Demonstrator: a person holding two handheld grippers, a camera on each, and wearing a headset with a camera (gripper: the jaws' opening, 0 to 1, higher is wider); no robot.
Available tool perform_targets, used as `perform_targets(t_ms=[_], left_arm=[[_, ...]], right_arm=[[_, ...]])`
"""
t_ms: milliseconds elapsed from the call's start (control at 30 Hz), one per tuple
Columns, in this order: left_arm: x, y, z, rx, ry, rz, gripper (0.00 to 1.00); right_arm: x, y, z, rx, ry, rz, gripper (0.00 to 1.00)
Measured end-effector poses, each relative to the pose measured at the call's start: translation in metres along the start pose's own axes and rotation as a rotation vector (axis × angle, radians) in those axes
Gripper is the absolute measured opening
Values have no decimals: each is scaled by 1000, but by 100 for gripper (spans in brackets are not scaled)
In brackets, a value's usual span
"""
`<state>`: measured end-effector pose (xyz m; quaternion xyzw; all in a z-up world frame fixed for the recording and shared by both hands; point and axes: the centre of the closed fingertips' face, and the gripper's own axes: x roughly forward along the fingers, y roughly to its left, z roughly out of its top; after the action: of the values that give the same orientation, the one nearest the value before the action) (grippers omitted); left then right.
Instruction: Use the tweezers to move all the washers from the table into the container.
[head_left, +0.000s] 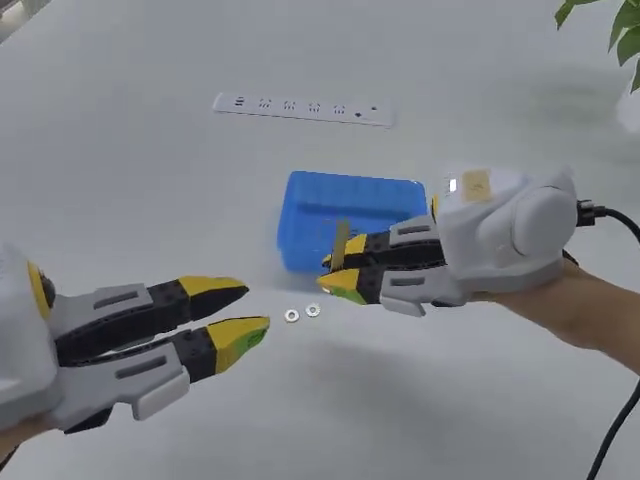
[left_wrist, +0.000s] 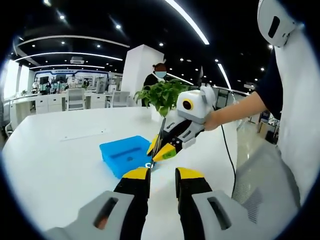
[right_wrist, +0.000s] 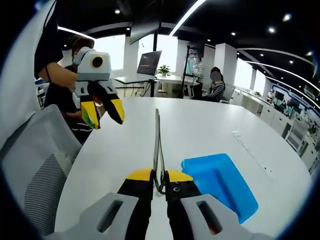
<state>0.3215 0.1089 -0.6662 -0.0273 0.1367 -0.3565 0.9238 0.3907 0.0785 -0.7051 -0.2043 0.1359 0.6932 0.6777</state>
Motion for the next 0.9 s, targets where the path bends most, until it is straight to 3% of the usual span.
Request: perform_targets(t_ms=[367, 633, 767, 900], left_arm=[[-18, -4, -4, -19, -11, 26, 32], [-21, 8, -6, -72, -24, 79, 54], [-18, 13, -6, -93, -31, 89, 68], [-15, 15, -9, -90, -13, 89, 73]], right_arm=[[-16, -16, 19, -35, -1, -41, 9], [-26, -40, 29, -47, -22, -74, 9], [-24, -56, 26, -43, -19, -92, 9], [-20, -67, 19, -35, -9, -97, 9]])
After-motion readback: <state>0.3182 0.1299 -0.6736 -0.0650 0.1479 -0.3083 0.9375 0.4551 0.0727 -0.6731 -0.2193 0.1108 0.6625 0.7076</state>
